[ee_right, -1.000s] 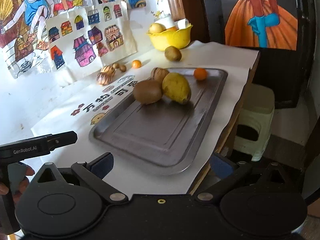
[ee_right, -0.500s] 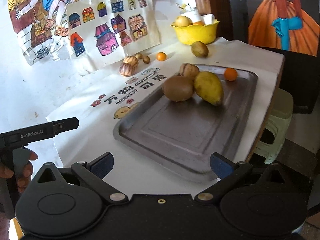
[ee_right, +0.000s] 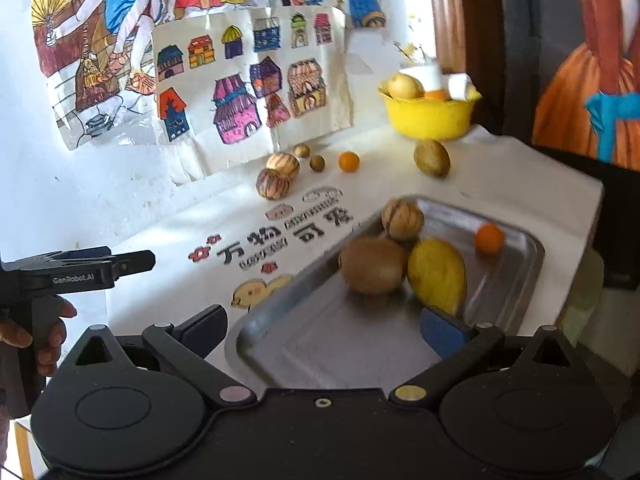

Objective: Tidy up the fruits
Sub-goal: 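Move both tools toward the remaining striped pepinos and small orange, then grasp the small orange with the right tool while the left tool grasps a striped pepino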

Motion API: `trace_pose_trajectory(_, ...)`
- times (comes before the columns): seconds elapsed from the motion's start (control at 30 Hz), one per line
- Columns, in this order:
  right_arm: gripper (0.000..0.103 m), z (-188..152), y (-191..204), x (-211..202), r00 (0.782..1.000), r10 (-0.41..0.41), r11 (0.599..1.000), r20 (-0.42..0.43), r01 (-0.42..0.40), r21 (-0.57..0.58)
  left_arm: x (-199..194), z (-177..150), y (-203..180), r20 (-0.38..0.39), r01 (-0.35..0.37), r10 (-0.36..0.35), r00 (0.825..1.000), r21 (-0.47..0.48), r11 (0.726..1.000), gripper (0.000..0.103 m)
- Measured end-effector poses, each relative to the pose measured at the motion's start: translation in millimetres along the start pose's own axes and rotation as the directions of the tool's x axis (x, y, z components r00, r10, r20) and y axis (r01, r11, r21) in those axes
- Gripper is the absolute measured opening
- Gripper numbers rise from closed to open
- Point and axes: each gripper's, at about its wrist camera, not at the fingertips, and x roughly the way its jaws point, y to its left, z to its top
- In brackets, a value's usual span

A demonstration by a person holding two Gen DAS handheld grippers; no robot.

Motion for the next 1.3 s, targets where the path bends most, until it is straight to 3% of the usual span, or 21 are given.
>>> trace_pose_trajectory(0.27, 0.102, 58, -13, 24, 0.995, 0.09, 0.996, 0.042, -0.09, -0.007, 33, 22, 1, 0.008, 0.002, -0.002, 1.0, -0.005, 1.0, 0.102)
trace_pose_trajectory(0.43, 0.102, 97, -23, 56, 0.996, 0.082, 0.995, 0.034, -0.08, -0.057, 59, 36, -4, 0.015, 0.008, -0.008, 1.0, 0.016, 1.0, 0.102)
trace_pose_trajectory(0.63, 0.102, 142, -37, 114, 0.992, 0.123, 0.983, -0.018, -0.124, -0.136, 95, 52, -16, 0.019, 0.002, -0.003, 1.0, 0.033, 0.999, 0.103)
trace_pose_trajectory(0.8, 0.102, 177, -52, 169, 0.976, 0.208, 0.964, -0.069, -0.216, -0.157, 124, 63, -27, 0.017, -0.015, 0.014, 1.0, 0.059, 0.998, 0.102)
trace_pose_trajectory(1.03, 0.093, 195, -57, 244, 0.967, 0.22, 0.943, -0.127, -0.244, -0.227, 165, 73, -34, -0.024, -0.014, 0.015, 1.0, 0.053, 0.999, 0.102)
trace_pose_trajectory(1.3, 0.082, 192, -43, 294, 0.97, 0.178, 0.914, -0.167, -0.226, -0.336, 195, 73, -34, -0.046, -0.039, 0.04, 0.998, 0.016, 0.999, 0.102)
